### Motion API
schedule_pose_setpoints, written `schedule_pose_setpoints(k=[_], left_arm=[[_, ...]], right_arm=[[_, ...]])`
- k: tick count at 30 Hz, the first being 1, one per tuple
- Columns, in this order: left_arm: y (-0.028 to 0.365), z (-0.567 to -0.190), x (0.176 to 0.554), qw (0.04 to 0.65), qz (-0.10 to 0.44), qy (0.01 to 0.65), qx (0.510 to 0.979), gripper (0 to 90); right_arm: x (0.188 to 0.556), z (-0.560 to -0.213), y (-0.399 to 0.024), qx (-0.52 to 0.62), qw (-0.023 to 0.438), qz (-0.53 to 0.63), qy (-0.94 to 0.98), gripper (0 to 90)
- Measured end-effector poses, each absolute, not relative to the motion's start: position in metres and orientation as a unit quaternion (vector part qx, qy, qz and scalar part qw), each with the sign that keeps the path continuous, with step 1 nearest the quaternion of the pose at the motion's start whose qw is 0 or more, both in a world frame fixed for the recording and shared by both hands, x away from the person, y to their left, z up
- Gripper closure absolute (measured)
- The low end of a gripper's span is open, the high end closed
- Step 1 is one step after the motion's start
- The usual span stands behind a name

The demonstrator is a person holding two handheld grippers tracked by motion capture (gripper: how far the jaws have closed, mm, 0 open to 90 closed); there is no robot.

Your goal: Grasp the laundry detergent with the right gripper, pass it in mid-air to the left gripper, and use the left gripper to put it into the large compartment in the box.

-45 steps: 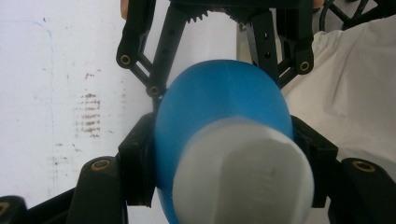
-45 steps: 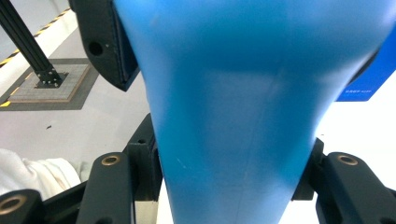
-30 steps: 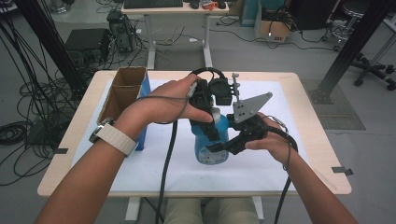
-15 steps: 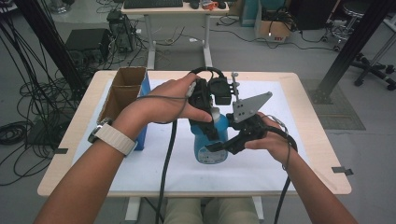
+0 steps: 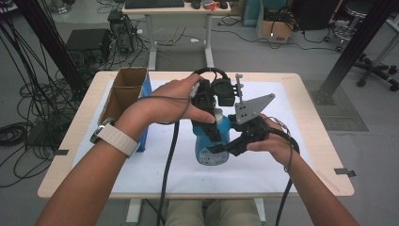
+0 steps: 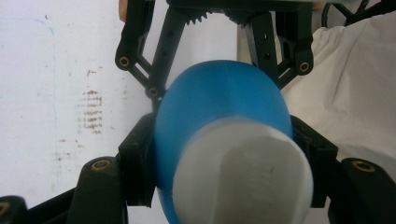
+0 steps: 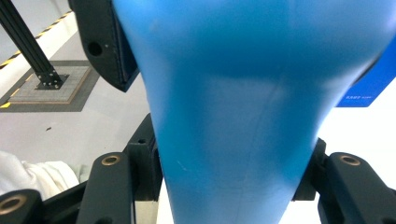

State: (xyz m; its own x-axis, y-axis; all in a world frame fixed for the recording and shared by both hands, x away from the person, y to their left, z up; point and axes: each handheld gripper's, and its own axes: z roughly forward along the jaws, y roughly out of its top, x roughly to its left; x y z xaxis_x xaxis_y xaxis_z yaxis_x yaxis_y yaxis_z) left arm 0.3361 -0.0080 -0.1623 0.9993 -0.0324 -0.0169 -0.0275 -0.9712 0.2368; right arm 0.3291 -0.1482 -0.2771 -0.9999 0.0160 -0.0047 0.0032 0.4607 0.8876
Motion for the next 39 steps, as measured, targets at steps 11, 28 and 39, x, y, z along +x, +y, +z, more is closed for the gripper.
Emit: schedule_pose_setpoints(k=[11,28,39], left_arm=[[-0.01,-0.165,0.338,0.113,-0.015,-0.013,0.993,37.6],[-0.001,-0.176,0.346,0.081,-0.004,0.013,0.997,37.5],[0.014,-0.176,0.358,0.077,0.01,0.098,0.992,37.5]], right_arm=[[0.33,-0.28,-0.15,0.012,-0.001,0.521,0.854,41.6],[0.344,-0.302,-0.195,0.144,0.05,0.364,0.919,7.0],[0.346,-0.298,-0.222,0.111,0.084,0.31,0.94,4.9]])
